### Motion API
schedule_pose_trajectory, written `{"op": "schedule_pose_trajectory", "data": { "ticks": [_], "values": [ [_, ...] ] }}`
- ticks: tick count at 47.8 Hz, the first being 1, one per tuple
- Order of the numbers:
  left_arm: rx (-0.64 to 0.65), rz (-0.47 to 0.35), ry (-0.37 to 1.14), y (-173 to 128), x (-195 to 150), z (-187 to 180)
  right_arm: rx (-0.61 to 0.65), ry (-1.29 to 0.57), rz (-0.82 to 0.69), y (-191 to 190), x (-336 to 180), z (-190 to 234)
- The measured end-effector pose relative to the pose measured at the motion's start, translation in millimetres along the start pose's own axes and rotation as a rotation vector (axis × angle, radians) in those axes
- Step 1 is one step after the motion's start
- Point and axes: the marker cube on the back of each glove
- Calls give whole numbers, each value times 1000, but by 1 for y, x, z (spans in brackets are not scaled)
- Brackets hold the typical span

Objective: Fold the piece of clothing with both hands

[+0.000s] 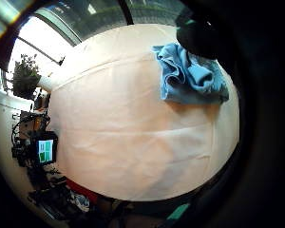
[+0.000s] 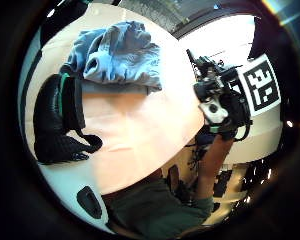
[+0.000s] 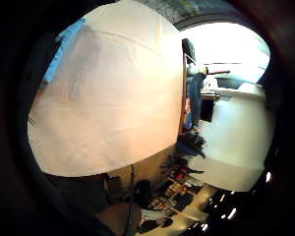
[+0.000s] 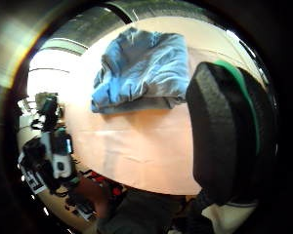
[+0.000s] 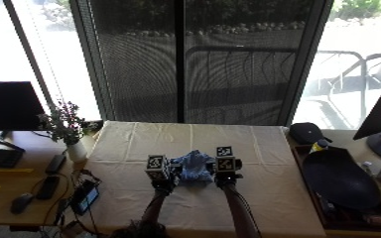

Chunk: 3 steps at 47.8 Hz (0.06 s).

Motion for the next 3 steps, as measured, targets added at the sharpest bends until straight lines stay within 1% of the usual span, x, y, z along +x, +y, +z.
{"op": "schedule_pose_trajectory", "data": {
  "ticks": [2,3],
  "values": [
    [-6,0,27,-3,2,-5,30,-15,25,1,7,-1],
    [-54,1,69,0,7,-13,42,-25,32,4,10,-2]
  ]
}}
